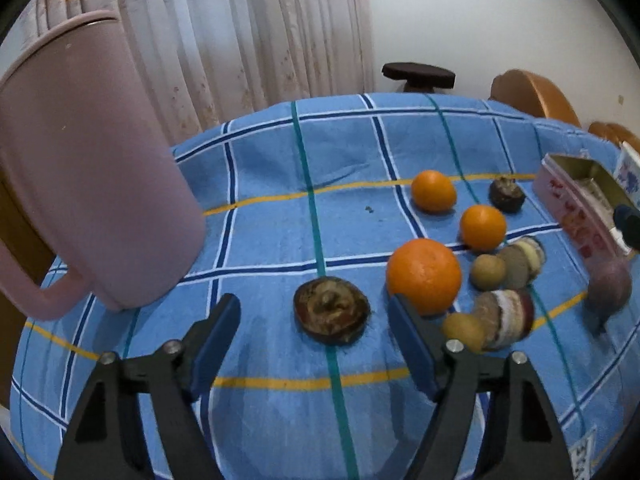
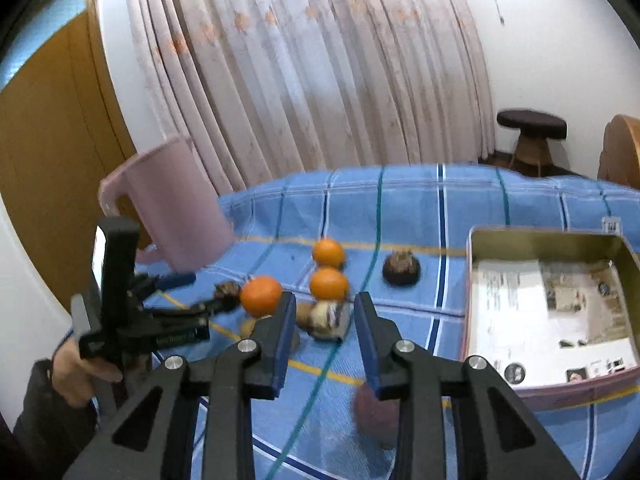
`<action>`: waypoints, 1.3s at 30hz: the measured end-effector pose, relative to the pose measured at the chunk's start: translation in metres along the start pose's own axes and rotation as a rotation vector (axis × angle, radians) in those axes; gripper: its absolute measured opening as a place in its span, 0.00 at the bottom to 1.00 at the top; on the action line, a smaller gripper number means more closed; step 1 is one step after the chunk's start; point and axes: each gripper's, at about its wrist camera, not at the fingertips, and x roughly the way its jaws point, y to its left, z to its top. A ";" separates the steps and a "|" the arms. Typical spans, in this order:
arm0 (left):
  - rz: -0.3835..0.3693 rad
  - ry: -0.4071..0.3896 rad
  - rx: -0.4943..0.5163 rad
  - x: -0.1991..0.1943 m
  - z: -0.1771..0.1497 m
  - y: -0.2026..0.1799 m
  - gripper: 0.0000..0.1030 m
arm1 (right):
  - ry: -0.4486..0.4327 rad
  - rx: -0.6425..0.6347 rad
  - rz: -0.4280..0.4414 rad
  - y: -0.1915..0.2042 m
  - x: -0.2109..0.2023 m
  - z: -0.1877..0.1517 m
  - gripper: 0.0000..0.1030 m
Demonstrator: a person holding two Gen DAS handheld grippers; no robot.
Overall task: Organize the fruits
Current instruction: 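Grasp the mangosteen with the left tool while the right tool approaches the dark purple fruit, then close the right tool on the dark purple round fruit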
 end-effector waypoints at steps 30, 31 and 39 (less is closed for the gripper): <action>-0.122 -0.316 -0.174 -0.069 0.012 -0.003 0.45 | 0.148 0.226 -0.142 -0.036 0.027 -0.034 0.64; -0.129 -0.323 -0.170 -0.072 0.011 -0.005 0.45 | 0.152 0.234 -0.168 -0.037 0.032 -0.033 0.64; -0.161 -0.333 -0.169 -0.069 0.010 -0.004 0.45 | 0.153 0.208 -0.329 -0.033 0.062 -0.018 0.59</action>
